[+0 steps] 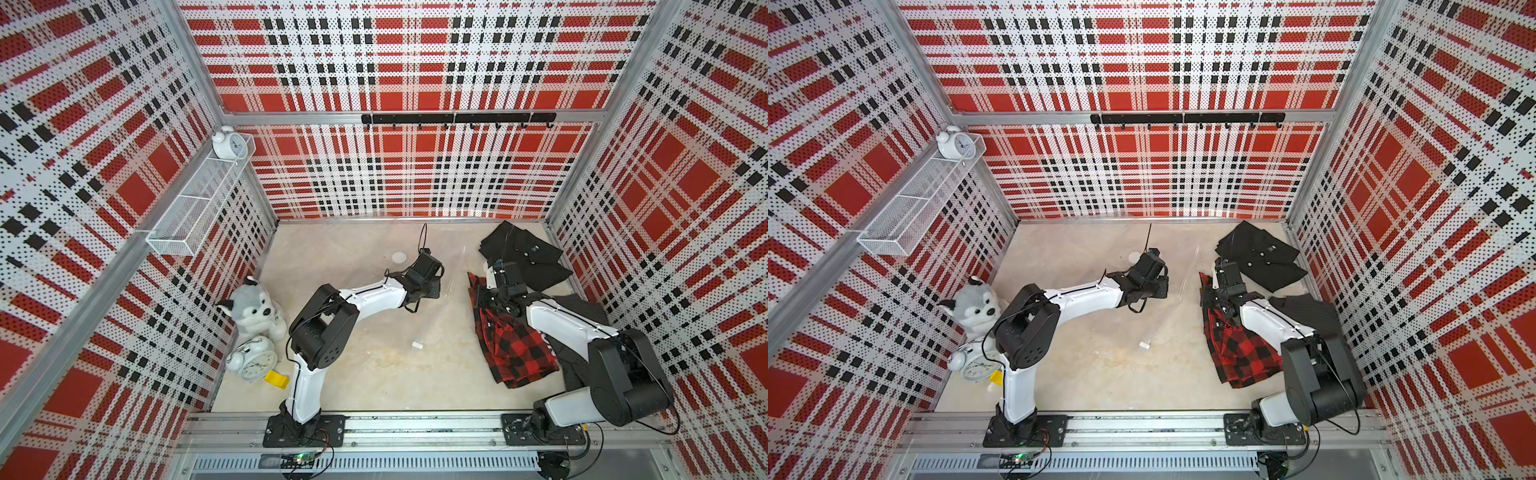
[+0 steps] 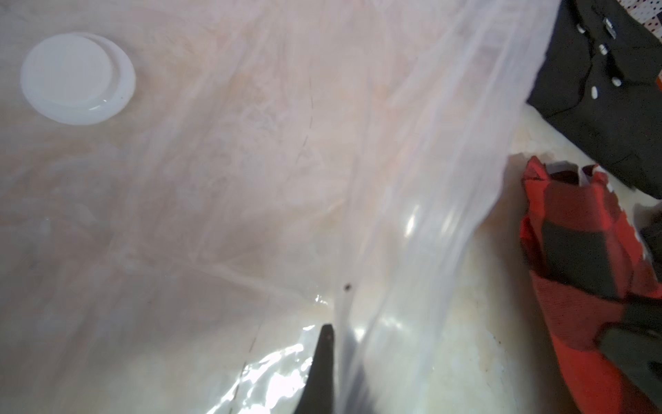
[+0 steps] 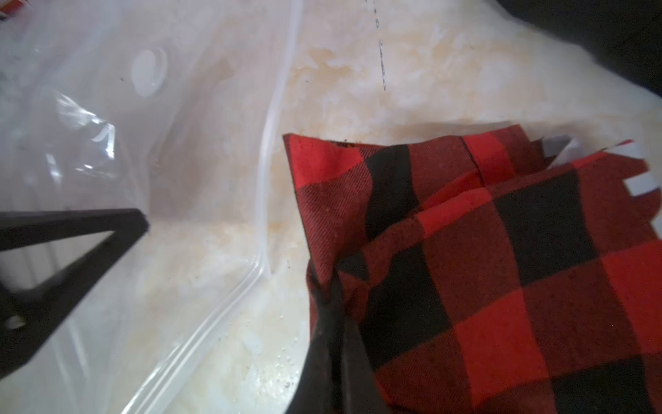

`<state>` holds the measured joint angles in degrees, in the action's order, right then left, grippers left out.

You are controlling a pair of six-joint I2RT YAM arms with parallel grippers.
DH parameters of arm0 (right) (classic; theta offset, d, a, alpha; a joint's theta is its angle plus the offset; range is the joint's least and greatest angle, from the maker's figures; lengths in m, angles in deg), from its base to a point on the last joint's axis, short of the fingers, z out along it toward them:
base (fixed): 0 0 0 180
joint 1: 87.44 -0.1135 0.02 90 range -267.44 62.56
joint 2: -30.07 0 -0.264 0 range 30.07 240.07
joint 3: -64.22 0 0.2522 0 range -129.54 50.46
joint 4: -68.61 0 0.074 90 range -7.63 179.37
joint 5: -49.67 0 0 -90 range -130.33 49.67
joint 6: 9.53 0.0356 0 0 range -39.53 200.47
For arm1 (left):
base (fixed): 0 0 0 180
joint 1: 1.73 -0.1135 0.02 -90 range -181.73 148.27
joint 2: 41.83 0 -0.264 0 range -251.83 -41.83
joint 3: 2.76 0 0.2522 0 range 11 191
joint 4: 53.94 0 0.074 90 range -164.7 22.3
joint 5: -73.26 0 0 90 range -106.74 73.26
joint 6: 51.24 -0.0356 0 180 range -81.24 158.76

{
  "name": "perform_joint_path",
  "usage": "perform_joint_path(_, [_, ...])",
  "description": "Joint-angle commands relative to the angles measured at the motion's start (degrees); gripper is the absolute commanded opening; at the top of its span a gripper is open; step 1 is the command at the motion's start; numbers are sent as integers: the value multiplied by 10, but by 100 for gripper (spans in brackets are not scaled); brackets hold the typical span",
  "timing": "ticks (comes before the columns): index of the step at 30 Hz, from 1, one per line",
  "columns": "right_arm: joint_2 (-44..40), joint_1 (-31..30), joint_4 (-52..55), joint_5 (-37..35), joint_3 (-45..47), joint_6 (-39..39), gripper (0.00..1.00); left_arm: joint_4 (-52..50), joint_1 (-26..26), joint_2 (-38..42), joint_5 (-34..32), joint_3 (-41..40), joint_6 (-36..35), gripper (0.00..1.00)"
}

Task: Place the folded shirt into the vacuum bag
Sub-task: Pick up the shirt from the center of the board, then place the shirt in the vacuum bag.

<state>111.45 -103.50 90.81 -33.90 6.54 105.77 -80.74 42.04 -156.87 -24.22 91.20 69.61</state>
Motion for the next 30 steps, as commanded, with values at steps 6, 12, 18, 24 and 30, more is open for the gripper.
perform_joint_path(6, [-61,2,-115,32,18,84,0,26,4,-12,13,13,9,0])
perform_joint_path(12, [-69,-30,-160,-20,19,132,0,28,3,-16,14,14,10,0])
perform_joint_path(18, [-39,-79,-203,-75,2,165,0,31,1,-23,20,17,11,0])
perform_joint_path(24, [53,-98,-272,-74,-18,199,0,36,2,-10,32,11,17,0])
perform_joint_path(30, [142,-97,-300,-60,-57,208,0,58,11,39,57,-18,25,0])
